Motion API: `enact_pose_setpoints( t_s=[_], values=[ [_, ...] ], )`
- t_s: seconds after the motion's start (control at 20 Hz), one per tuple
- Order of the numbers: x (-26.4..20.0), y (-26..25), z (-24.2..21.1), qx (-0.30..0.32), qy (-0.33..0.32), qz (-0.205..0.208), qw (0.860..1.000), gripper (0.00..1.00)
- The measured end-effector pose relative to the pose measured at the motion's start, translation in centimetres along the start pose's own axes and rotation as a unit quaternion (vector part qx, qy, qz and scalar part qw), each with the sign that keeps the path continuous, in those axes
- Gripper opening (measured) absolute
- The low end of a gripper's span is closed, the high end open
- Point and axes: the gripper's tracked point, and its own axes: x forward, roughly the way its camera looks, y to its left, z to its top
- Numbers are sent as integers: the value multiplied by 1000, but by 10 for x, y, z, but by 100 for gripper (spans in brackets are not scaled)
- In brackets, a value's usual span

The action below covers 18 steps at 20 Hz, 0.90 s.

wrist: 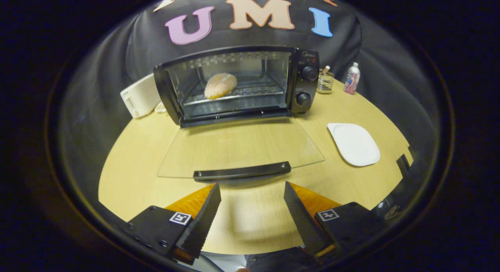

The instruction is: Open the toaster oven, put the food inside, and close the toaster oven door.

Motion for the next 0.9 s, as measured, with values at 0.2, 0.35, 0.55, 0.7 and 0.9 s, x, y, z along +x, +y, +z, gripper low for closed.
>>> enact_pose_setpoints(
  t_s=[0.2,0.35,0.55,0.7,0.9],
  values=[
    [12,7,-1,-22,16,0,1000,100],
    [19,11,-5,-34,21,2,999,100],
    [16,12,1,-45,8,4,999,100],
    [13,10,15,-38,-15,7,999,100],
    [-4,15,52,-43,-58,9,997,100]
  ],
)
